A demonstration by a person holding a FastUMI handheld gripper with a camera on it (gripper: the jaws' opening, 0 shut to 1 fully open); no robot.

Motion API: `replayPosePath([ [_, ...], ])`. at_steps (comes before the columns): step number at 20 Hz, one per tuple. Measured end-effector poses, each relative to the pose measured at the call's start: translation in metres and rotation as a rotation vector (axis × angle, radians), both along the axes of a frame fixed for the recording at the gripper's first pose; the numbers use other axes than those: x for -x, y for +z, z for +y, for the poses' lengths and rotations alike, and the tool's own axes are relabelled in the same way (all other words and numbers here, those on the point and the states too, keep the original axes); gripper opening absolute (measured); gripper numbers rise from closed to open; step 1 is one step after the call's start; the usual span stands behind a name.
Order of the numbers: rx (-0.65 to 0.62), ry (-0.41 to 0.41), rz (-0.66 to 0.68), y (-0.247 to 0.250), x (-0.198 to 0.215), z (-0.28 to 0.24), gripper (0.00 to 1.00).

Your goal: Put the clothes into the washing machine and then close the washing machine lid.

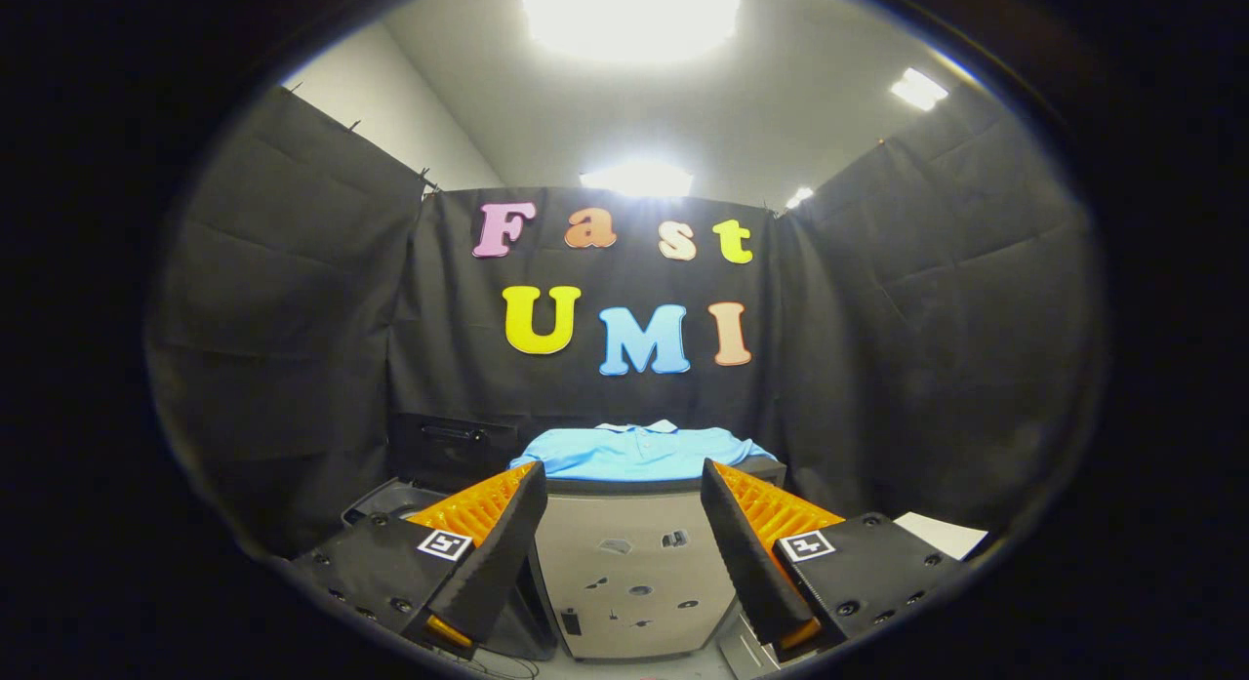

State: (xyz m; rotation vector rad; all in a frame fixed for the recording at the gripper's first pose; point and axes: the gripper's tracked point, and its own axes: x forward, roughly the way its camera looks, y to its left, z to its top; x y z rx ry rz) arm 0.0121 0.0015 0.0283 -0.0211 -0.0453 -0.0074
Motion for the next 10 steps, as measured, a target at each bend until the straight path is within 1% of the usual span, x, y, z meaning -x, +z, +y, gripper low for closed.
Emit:
replayPosePath([
  [4,-0.009,0.007,0.009,0.005,-0.021,-0.002,0.98],
  [10,-0.032,0.029,0.029,0.013,-0.072,-0.01,0.98],
])
